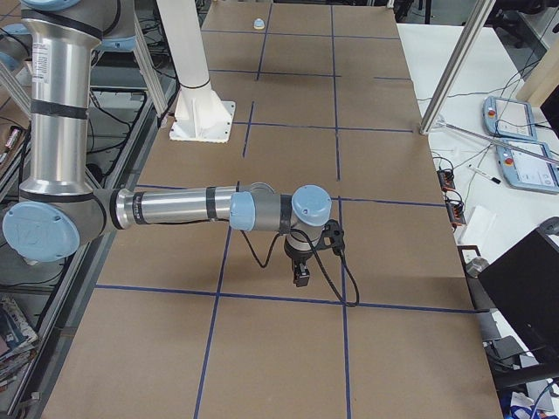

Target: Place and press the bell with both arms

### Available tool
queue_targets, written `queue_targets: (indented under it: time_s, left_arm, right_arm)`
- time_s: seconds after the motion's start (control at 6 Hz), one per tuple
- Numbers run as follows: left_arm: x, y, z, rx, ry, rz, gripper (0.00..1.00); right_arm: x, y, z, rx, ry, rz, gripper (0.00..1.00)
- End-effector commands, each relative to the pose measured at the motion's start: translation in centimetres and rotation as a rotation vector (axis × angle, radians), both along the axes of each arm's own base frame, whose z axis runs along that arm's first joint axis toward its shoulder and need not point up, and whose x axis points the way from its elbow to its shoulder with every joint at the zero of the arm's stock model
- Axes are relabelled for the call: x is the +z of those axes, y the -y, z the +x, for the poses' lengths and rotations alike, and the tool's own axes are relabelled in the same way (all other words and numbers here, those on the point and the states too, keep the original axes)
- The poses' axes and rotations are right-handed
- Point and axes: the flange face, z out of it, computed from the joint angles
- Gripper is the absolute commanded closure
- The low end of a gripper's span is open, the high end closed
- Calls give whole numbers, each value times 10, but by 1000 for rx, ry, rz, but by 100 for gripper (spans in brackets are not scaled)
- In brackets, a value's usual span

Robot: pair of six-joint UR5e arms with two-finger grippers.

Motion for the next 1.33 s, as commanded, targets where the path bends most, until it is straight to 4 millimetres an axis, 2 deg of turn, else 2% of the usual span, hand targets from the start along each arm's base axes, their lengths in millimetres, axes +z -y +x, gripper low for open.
queue_targets:
  time_s: [0.0, 0.17, 0.5, 0.67, 0.83, 1.17]
  left_arm:
    - [1, 0, 0, 3, 0, 1, 0]
    - [-2, 0, 2, 4, -12, 0, 0]
    - [-10, 9, 26, 57, -16, 18, 0]
    - [-36, 35, 27, 61, -10, 112, 0]
    - [-51, 44, 28, 56, -32, 149, 0]
    - [-61, 41, 42, 78, -101, 170, 0]
  right_arm:
    - [-1, 0, 0, 1, 0, 2, 0]
    - [-1, 0, 0, 0, 0, 1, 0]
    - [-2, 0, 0, -1, 0, 4, 0]
    - [-2, 0, 0, 0, 1, 5, 0]
    - [0, 2, 0, 0, 3, 37, 0]
    - [0, 2, -1, 1, 5, 38, 0]
